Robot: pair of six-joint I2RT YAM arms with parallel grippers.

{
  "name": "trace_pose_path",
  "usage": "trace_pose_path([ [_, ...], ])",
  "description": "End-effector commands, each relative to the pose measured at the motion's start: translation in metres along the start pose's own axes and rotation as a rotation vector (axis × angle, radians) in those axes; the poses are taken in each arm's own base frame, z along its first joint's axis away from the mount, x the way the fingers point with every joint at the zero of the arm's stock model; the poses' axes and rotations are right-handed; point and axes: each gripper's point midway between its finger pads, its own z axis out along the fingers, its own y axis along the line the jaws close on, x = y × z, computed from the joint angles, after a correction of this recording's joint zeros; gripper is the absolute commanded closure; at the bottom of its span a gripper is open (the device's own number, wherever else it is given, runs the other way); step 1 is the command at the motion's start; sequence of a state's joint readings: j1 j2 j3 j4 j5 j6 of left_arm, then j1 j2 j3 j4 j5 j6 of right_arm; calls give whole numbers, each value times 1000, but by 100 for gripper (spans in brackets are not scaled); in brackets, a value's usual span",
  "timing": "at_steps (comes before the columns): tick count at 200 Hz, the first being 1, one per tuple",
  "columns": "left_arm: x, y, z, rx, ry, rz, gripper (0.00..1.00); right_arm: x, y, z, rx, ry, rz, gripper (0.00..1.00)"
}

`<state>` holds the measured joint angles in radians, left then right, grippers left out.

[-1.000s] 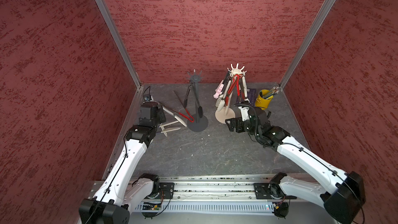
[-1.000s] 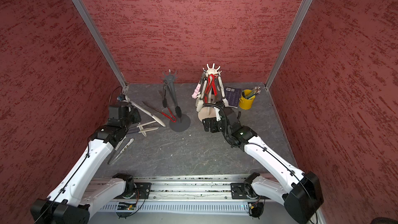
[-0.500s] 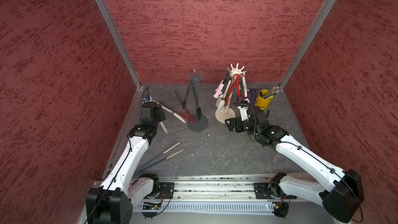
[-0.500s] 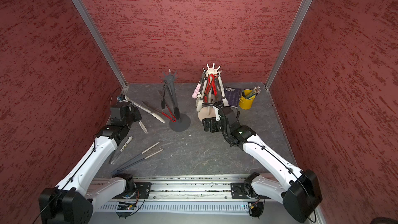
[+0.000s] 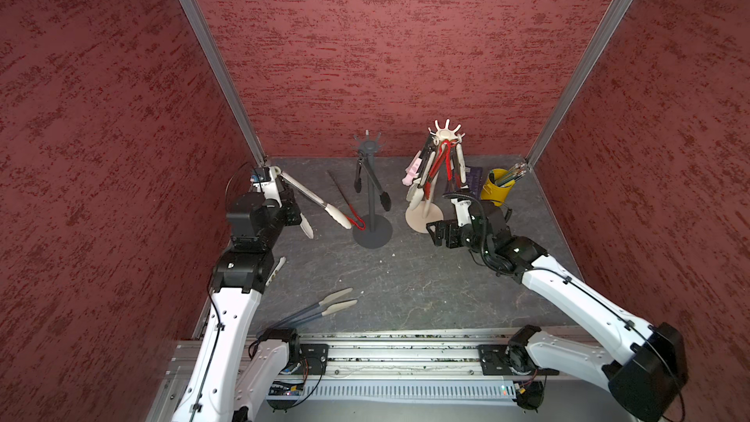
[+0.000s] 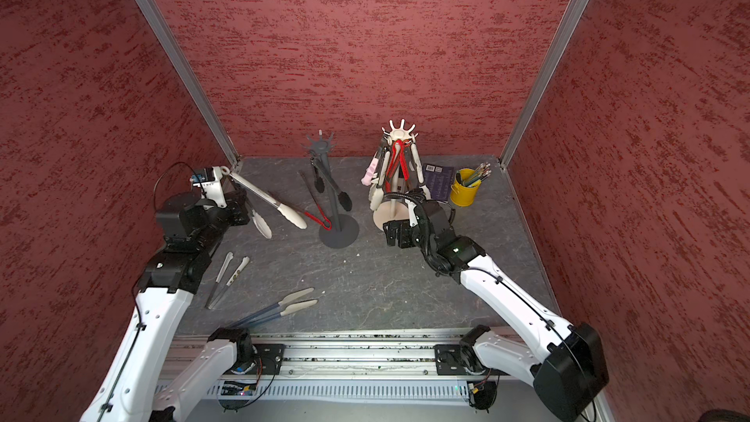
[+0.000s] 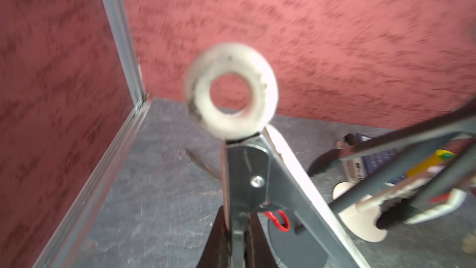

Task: Hang food tongs on kitchen utensil racks
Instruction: Hang the food tongs on the rack.

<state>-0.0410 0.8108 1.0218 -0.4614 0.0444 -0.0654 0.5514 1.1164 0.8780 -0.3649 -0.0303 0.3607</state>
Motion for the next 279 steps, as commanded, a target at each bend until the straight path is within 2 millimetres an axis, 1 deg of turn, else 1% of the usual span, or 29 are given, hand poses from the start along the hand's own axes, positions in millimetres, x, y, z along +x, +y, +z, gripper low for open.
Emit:
trace_pose_path([
  [1,-21,-32,-21,110,-33,95,92,-23,6,-9,-20,-53,-3,1],
  [16,-25,-53,-29,151,-28,131,92,-24,6,-7,-22,-48,-5,1],
  [32,-22,-73,-37,170,12,192,92,-26,7,-7,-26,-47,-6,1],
  [55,-11,-99,-53,191,65,271,92,-26,6,-9,-24,-47,-4,1],
  [83,7,-124,-68,142,88,418,92,-23,3,-12,-23,-46,0,1],
  [95,14,-136,-69,134,93,465,92,-22,4,-12,-27,-45,1,1],
  [114,24,-148,-59,108,126,498,94,-21,4,-13,-32,-43,0,1],
  [134,23,-161,-51,138,109,464,93,-22,5,-14,-36,-44,-2,1],
  [169,22,-168,-34,172,139,422,93,-23,5,-19,-37,-54,2,1],
  [192,15,-170,-26,204,144,389,93,-19,3,-23,-32,-57,11,1],
  [208,10,-172,-22,222,145,388,93,-17,1,-26,-29,-61,20,1],
  [244,6,-180,-13,271,173,379,93,-13,-2,-29,-24,-69,38,1],
  [279,4,-179,-4,276,200,369,93,-13,-2,-30,-23,-74,40,1],
])
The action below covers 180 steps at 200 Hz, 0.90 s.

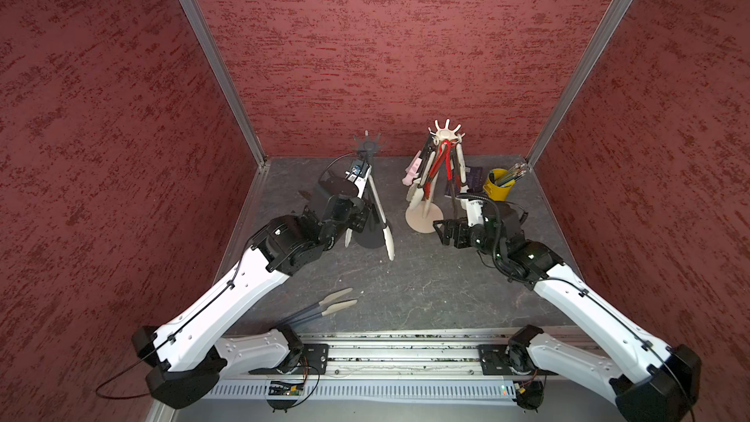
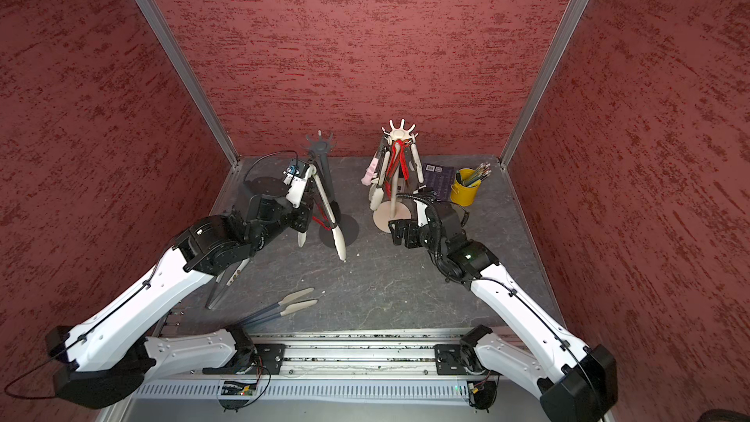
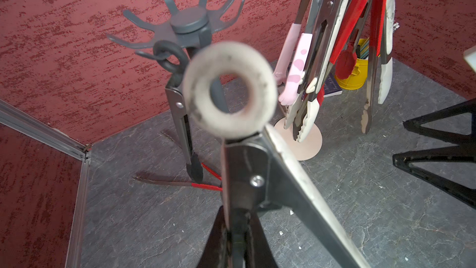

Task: Hang food tongs on kitchen utensil racks
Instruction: Hang the food tongs on the rack.

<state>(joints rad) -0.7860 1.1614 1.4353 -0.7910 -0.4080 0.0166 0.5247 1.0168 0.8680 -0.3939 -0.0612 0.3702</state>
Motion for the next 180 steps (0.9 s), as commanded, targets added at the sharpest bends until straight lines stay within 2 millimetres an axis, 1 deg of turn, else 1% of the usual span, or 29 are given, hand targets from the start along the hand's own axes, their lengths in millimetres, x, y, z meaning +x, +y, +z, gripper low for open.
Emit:
trace_pose_path([
  [1,-16,-3,0,48,-34,-20,93,-3,-3,-3,10,-22,20,1],
  [25,-17,-1,5,52,-21,-21,92,-2,-3,-2,8,-22,19,1],
  [71,-22,8,12,42,-8,-47,93,-1,-3,-1,3,-19,22,1],
  [137,-22,8,25,34,36,-38,92,0,-3,-1,1,-23,17,1],
  [180,-20,13,29,12,60,-46,93,1,-4,-4,1,-31,20,1],
])
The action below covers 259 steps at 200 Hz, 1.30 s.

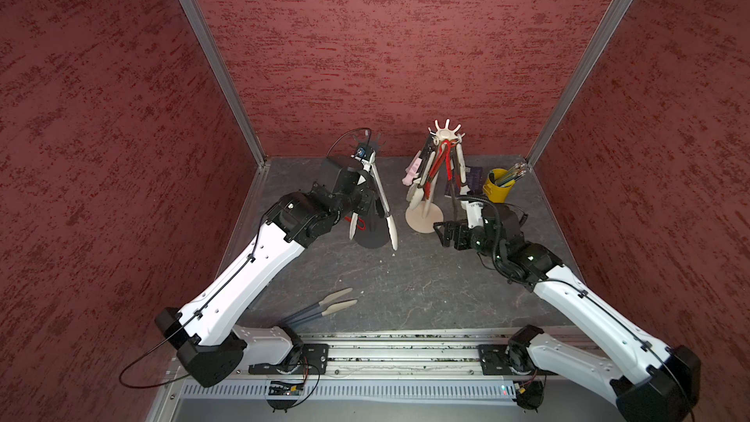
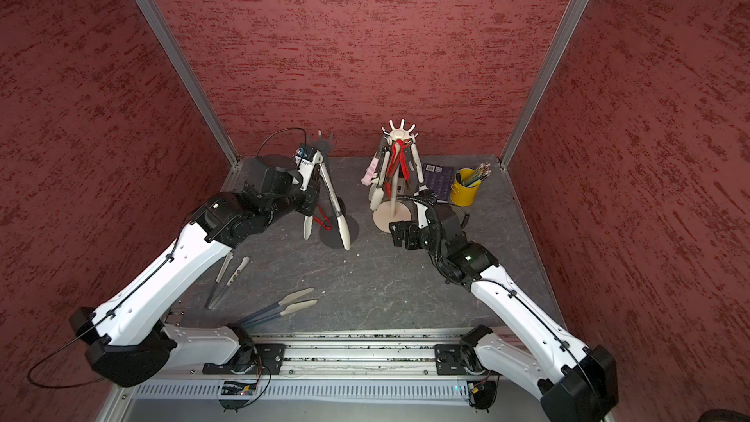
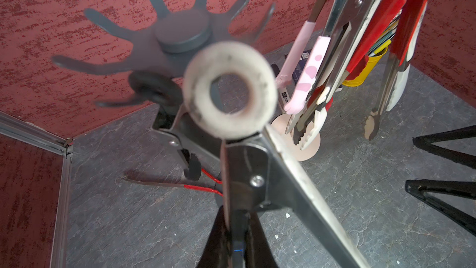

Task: Hang food tongs on kitchen utensil racks
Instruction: Hang the food tongs on the rack.

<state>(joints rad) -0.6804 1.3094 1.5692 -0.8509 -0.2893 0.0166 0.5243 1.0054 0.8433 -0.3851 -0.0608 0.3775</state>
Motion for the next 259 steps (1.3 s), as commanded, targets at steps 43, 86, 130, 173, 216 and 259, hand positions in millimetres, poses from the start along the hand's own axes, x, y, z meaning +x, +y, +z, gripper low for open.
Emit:
trace_pose_path([
  [43,-11,8,-1,-18,-8,-23,93,-6,-2,-7,-2,-43,12,1],
  [86,-20,10,-4,-29,-18,-18,92,-6,-2,-8,0,-48,11,1],
  [130,-17,13,2,-58,19,-15,93,-6,-1,-8,-8,-50,11,1],
  [173,-10,20,6,-97,61,-17,92,-6,0,-9,-12,-55,7,1],
  [216,-8,24,10,-125,83,-19,92,-7,1,-8,-18,-60,6,1],
  [259,-21,24,1,-106,10,-63,51,-8,0,-9,-17,-63,3,1],
])
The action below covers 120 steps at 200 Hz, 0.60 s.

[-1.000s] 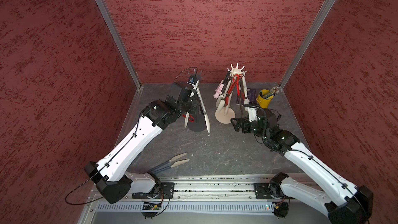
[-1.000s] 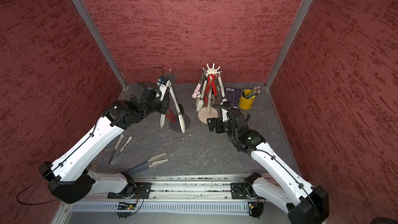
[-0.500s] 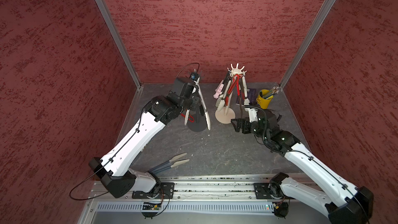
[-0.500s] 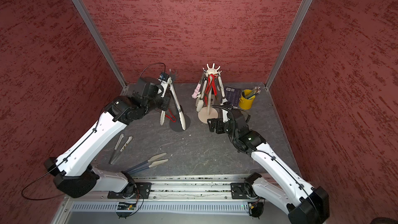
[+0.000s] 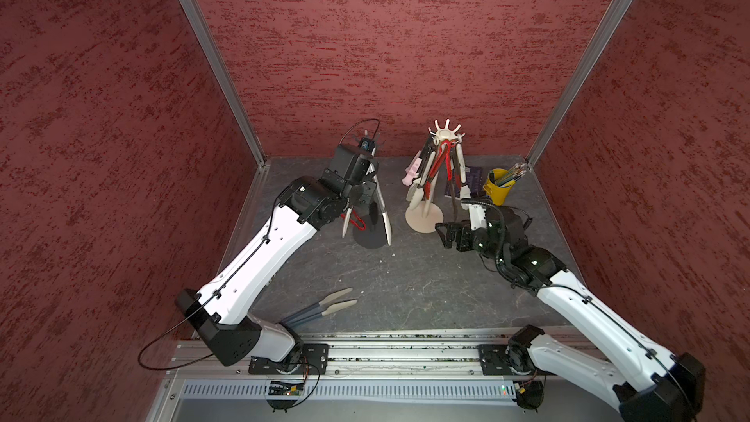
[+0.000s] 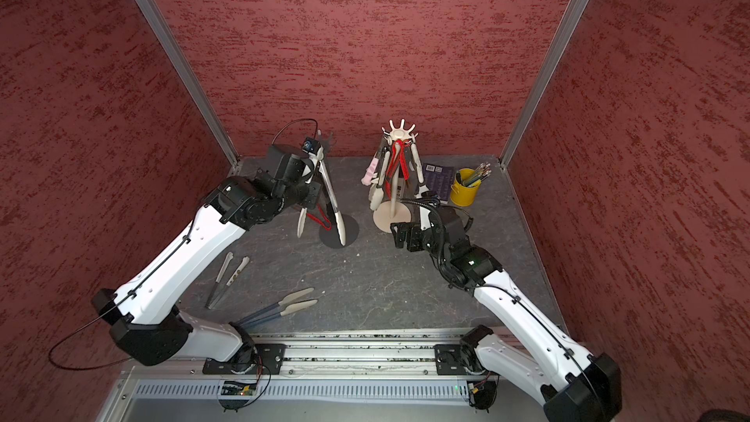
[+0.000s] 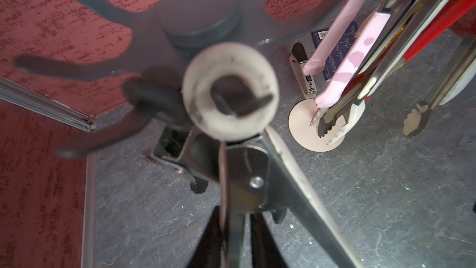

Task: Hang food tongs on kitchen utensil racks
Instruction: Hang the food tongs on the rack.

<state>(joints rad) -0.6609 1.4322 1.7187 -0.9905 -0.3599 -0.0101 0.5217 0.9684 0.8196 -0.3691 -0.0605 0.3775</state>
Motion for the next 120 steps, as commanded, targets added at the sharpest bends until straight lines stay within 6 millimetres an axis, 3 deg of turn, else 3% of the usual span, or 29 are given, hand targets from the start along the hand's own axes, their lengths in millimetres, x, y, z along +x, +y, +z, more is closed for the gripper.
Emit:
trace_pose_path([
  [1,-20,11,-16,-8,-93,-69,50,-7,1,-3,-7,-36,3,1],
  [22,-30,14,-27,13,-142,-112,32,-9,5,-3,-26,-33,7,1],
  [64,-23,30,-52,82,-183,-273,17,-3,10,0,-62,-10,25,1],
  [91,8,51,-70,92,-123,-473,6,6,21,3,-132,27,20,1],
  [120,70,61,-88,71,30,-740,0,13,23,9,-148,68,13,1],
])
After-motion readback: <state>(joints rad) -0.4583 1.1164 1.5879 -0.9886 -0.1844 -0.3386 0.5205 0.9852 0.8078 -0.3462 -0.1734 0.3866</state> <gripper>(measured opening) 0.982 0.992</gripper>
